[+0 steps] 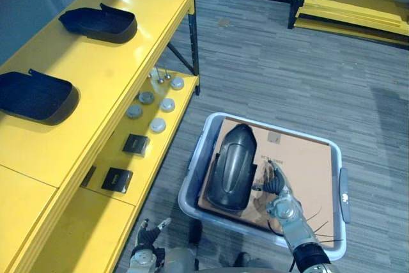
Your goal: Walk over and take plastic housings, then place them on the shelf
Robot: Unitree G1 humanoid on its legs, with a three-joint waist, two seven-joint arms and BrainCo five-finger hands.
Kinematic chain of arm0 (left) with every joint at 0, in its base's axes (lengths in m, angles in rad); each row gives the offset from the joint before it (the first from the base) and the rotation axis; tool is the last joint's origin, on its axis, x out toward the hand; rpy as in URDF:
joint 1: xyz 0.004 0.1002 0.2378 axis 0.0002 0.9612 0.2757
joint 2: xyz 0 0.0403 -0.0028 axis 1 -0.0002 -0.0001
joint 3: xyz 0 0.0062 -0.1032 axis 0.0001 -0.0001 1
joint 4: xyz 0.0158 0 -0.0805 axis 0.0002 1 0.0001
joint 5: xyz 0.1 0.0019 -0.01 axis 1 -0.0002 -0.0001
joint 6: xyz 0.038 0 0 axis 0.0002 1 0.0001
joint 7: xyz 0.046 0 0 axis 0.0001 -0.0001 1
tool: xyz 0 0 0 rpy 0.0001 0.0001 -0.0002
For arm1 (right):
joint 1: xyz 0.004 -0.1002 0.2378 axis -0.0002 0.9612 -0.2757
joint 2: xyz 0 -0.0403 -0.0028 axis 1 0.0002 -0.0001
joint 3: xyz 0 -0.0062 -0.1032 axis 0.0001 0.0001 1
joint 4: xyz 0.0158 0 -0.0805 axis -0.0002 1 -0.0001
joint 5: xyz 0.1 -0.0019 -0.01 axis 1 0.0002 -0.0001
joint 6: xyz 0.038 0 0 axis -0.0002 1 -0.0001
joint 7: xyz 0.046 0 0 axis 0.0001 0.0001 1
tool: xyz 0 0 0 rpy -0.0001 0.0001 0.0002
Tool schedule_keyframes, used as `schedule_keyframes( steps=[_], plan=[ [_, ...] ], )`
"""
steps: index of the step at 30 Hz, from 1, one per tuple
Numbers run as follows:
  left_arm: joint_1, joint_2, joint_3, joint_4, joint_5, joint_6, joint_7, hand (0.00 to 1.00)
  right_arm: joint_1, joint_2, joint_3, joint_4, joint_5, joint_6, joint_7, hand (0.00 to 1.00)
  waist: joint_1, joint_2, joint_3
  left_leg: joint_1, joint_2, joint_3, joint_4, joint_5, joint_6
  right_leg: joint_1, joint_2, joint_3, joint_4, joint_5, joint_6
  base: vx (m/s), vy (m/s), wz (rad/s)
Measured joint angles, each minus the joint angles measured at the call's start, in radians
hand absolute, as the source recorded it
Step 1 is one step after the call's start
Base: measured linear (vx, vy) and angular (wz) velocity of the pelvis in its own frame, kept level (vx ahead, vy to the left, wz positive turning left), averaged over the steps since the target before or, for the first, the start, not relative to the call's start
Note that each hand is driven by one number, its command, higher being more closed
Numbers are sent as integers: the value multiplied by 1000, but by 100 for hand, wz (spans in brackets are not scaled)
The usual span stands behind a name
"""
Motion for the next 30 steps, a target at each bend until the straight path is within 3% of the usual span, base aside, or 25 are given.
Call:
schedule_keyframes(
  steps=[5,11,21,22,26,30],
  plan=[
    [-9,0,-2,8,0,2,1,0,-53,-9,-14,43,-33,33,-26,100,3,-3,1,-5,-2,-10,0,7,8,2,3,-14,-9,0,0,8,-9,3],
    [-17,0,-26,9,0,3,5,0,-136,-27,-17,146,-30,42,-23,100,3,-9,6,-13,-2,-19,0,8,6,3,6,-28,-14,0,0,4,-12,7],
    [-24,1,-26,9,-1,3,6,0,-148,-2,-63,182,44,55,-23,100,4,-15,15,-12,-5,-19,0,12,0,3,1,-29,-10,0,0,-23,7,0],
    [-24,1,-26,9,-1,3,6,0,-146,-1,-74,168,59,56,-22,0,-1,-15,15,-12,-4,-19,0,13,-1,3,0,-28,-9,0,0,-50,10,0],
    [-22,1,-25,7,-3,4,6,0,-70,5,-126,-91,120,51,-30,0,-6,-15,15,-10,-3,-19,0,13,-2,1,0,-23,-5,0,0,-36,6,-2],
    [-22,0,-22,5,-3,4,4,0,-21,5,-144,-236,157,21,-46,0,-9,-15,15,-5,0,-10,0,13,-2,2,0,-17,-1,0,0,-17,2,-5]
  ],
)
